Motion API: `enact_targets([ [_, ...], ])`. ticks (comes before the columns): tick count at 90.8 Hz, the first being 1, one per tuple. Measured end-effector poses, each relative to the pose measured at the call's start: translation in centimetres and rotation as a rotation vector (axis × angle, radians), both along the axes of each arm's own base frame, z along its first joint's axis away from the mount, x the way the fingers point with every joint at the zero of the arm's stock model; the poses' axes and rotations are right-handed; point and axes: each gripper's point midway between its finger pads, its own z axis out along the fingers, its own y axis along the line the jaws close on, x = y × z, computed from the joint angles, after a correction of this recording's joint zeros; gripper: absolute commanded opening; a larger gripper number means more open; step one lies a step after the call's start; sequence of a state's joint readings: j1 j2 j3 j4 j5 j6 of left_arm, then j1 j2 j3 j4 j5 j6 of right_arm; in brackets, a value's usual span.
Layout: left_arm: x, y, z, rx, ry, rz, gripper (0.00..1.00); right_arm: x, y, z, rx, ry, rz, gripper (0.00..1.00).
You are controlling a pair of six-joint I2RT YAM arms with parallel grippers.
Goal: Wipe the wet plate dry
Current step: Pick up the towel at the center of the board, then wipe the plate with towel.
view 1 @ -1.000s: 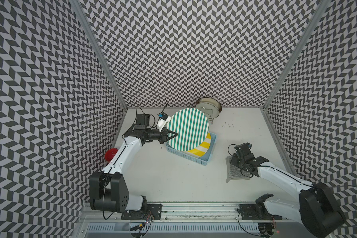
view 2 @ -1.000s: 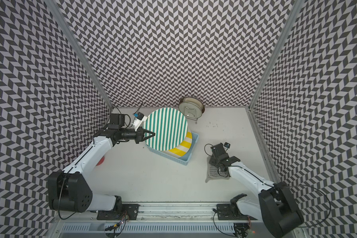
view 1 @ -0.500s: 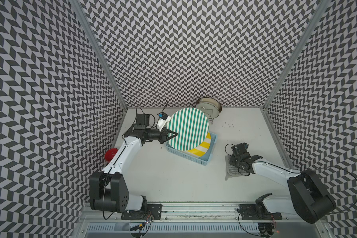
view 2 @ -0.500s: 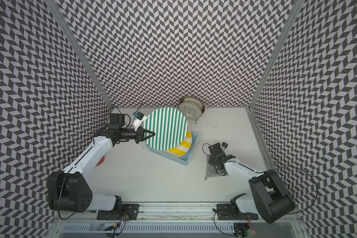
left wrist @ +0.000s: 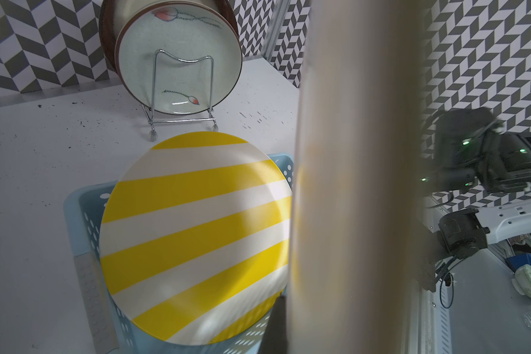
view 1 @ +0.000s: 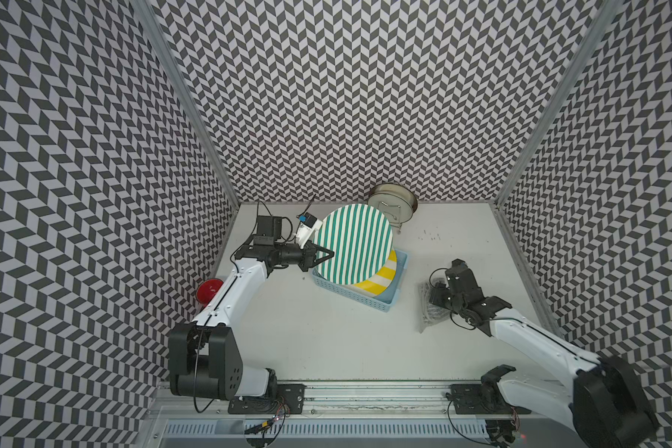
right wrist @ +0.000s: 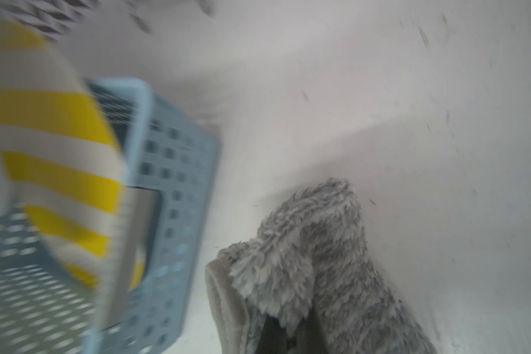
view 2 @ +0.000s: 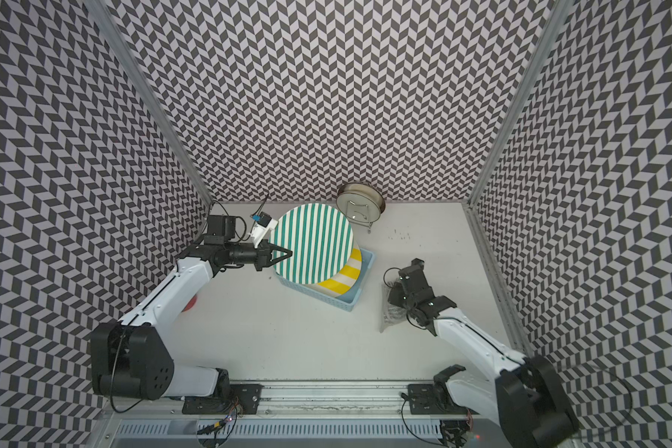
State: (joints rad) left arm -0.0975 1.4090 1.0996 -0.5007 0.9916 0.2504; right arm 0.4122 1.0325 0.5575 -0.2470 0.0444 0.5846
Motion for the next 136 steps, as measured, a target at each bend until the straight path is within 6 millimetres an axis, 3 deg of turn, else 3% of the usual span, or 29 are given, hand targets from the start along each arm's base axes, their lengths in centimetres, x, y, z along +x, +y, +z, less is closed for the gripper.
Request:
enact_targets([
  [13,0.2,0.0,-0.3,-0.013,0.013,0.015,0.00,-0.3,3.2,11.5,0.175,-0.377,0.200,0.00],
  [24,0.2,-0.1,-0.8,-0.032,0.042,0.030,0.00,-1.5,5.8,18.5,0.284,-0.580,0.347,0.00],
  [36,0.0,-0.3,-0.9,-0.075,0.076,0.028,0.00,-1.8,10.6,24.2,0.325,-0.679,0.491,0.00],
  [48,-0.2,-0.8,-0.2,-0.123,0.090,-0.001,0.00,-0.1,16.8,27.3,0.288,-0.697,0.569,0.00],
  [60,-0.7,-1.1,0.4,-0.160,0.098,-0.036,0.00,2.5,22.7,27.9,0.212,-0.685,0.581,0.00],
  [69,-0.8,-1.2,0.6,-0.171,0.096,-0.050,0.00,4.2,25.9,26.8,0.151,-0.669,0.569,0.00],
  [82,-1.1,-1.3,0.5,-0.183,0.103,-0.064,0.00,6.5,29.2,24.3,0.088,-0.627,0.552,0.00],
  [90,-1.2,-1.4,0.5,-0.186,0.105,-0.068,0.00,8.1,29.8,22.6,0.051,-0.598,0.513,0.00],
  [99,-1.1,-1.1,0.0,-0.179,0.128,-0.049,0.00,8.9,29.2,21.6,0.028,-0.574,0.443,0.00],
  [108,-1.1,-1.1,-0.1,-0.177,0.135,-0.043,0.00,9.7,27.3,21.0,0.023,-0.561,0.363,0.00],
  [126,-0.9,-0.9,-0.5,-0.166,0.138,-0.029,0.00,11.1,19.0,18.6,-0.013,-0.503,0.184,0.00],
  [136,-0.8,-0.9,-0.5,-0.161,0.137,-0.023,0.00,11.1,16.2,17.6,-0.030,-0.485,0.124,0.00],
])
